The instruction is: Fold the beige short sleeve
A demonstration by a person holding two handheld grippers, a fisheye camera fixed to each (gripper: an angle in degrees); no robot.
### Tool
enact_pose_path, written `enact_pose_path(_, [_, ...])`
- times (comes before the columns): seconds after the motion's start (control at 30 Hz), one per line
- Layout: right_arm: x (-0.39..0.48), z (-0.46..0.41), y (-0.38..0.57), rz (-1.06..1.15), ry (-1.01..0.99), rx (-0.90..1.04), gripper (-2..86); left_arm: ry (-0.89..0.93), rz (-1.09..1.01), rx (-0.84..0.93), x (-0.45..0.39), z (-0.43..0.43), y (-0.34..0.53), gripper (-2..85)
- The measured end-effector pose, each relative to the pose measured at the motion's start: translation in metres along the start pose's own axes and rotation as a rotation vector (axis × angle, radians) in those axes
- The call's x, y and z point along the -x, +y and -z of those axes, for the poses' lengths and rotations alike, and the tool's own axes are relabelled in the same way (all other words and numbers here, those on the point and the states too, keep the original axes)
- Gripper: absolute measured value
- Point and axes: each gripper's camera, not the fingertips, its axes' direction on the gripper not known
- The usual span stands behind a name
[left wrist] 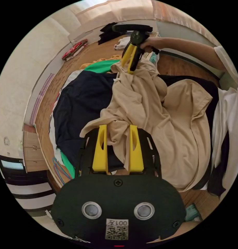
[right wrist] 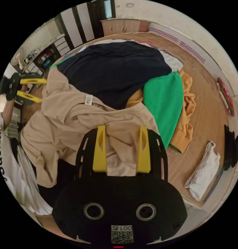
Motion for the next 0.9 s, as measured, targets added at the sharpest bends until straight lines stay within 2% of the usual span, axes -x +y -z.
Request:
enact_pose_path(0.2, [-0.019, 0.029, 0.059, -0.071, 0.066, -0.190, 15.5, 0.100, 0.049, -0.107, -0.020, 0.031, -0.031, 11.5])
enact_pose_path(0.37, [-0.038, 0.002, 0.069, -0.049, 0.090, -0.138, 15.5, -0.037, 0.077, -0.014, -0.041, 0.019, -0.054, 12.0])
enact_pose_path(0.47, [-0.052, -0.018, 0.066, -0.068, 0.081, -0.120, 14.1, -0.203, 0.061, 0.089, -0.059, 0.001, -0.069, 11.1])
enact_pose_path(0.53, [-0.059, -0.023, 0.070, -0.084, 0.076, -0.136, 8.2, -0.264, 0.082, 0.142, -0.065, -0.005, -0.074, 7.4])
enact_pose_path(0.6, [-0.057, -0.019, 0.079, -0.067, 0.084, -0.162, 3.4, -0.225, 0.129, 0.145, -0.060, 0.004, -0.072, 4.8])
enact_pose_path(0.8, [-0.038, 0.049, 0.128, -0.069, 0.315, -0.390, 1.8, -0.216, 0.300, 0.022, -0.025, 0.084, -0.050, 2.5])
enact_pose_path(0.9, [-0.042, 0.063, 0.136, -0.017, 0.296, -0.391, 3.5, -0.244, 0.323, -0.030, -0.008, 0.121, -0.047, 2.1])
